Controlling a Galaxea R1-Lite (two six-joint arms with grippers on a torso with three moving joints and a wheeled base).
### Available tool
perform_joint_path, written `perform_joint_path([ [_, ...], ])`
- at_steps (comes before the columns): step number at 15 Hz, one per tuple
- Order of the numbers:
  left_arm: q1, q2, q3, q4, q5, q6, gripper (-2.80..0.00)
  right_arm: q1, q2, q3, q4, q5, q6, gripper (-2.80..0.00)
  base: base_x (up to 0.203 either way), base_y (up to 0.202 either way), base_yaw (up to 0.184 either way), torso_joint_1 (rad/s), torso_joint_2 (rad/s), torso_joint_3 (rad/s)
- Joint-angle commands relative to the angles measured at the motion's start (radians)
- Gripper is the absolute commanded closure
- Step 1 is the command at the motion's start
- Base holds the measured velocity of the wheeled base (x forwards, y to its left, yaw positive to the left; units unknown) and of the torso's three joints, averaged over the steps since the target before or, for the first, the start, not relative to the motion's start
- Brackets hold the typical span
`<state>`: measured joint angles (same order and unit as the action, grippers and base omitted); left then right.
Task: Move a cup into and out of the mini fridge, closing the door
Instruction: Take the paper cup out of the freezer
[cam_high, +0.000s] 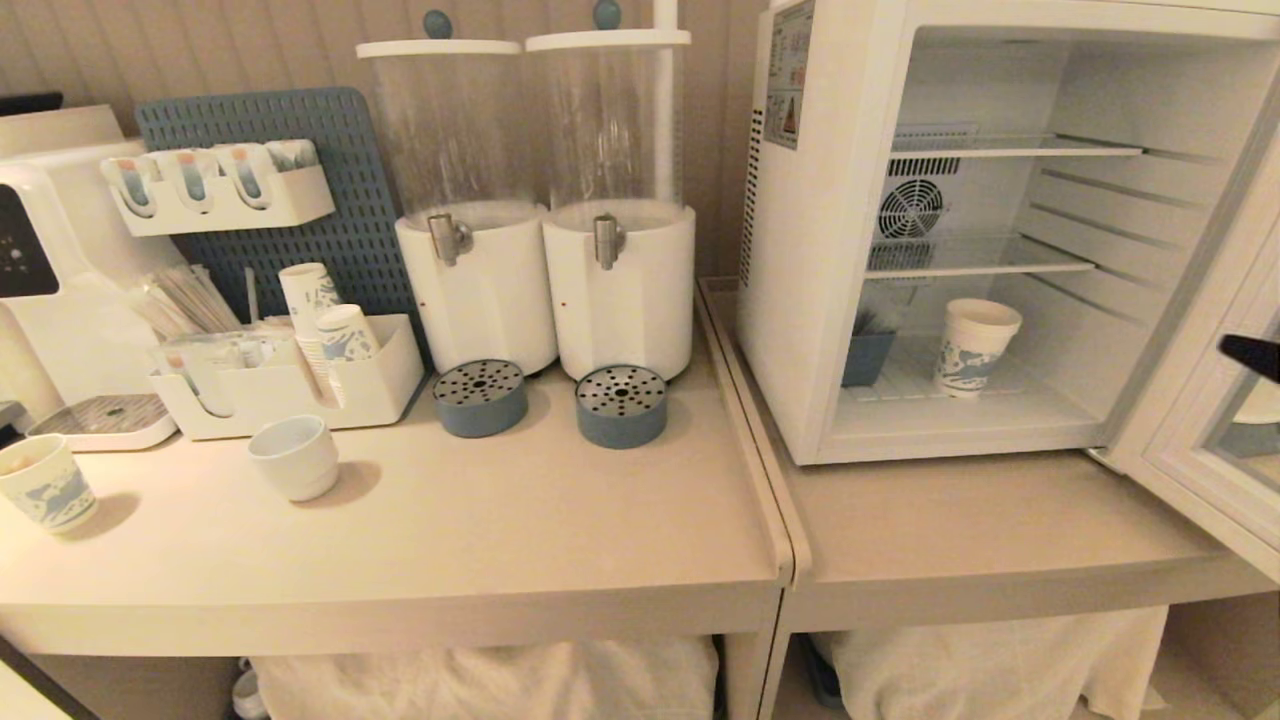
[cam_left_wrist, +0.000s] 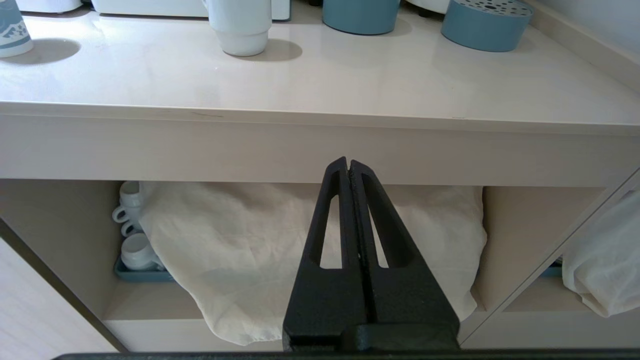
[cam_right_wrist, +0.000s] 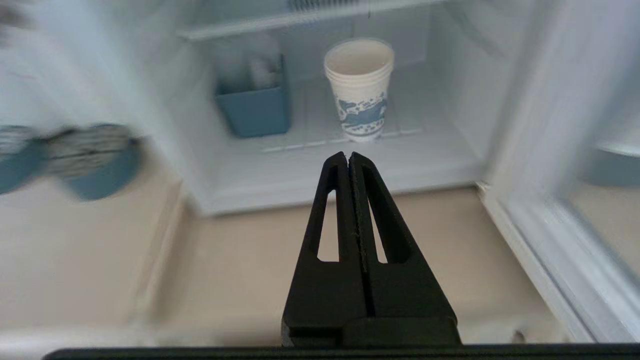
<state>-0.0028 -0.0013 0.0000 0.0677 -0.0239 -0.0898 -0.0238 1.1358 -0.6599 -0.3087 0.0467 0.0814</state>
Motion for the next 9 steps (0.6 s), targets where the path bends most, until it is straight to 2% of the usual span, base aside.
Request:
perform_joint_path([
  [1, 0.000, -0.003, 0.040, 0.000, -0.001, -0.001, 0.00, 0.000, 0.303, 0.036, -0.304, -0.001, -0.008, 0.00, 0.000, 0.000, 0.000, 0.000, 0.00, 0.000],
  [3, 0.001, -0.003, 0.040, 0.000, -0.001, 0.001, 0.00, 0.002, 0.510, 0.057, -0.545, -0.014, -0.040, 0.00, 0.000, 0.000, 0.000, 0.000, 0.00, 0.000],
  [5, 0.000, -0.003, 0.040, 0.000, -0.001, 0.001, 0.00, 0.004, 0.692, 0.050, -0.717, -0.039, -0.081, 0.00, 0.000, 0.000, 0.000, 0.000, 0.00, 0.000],
  [7, 0.000, -0.003, 0.040, 0.000, -0.001, 0.001, 0.00, 0.005, 0.819, 0.017, -0.831, -0.059, -0.120, 0.00, 0.000, 0.000, 0.000, 0.000, 0.00, 0.000],
  [9, 0.001, -0.003, 0.040, 0.000, -0.001, 0.001, 0.00, 0.005, 0.902, -0.022, -0.891, -0.071, -0.155, 0.00, 0.000, 0.000, 0.000, 0.000, 0.00, 0.000],
])
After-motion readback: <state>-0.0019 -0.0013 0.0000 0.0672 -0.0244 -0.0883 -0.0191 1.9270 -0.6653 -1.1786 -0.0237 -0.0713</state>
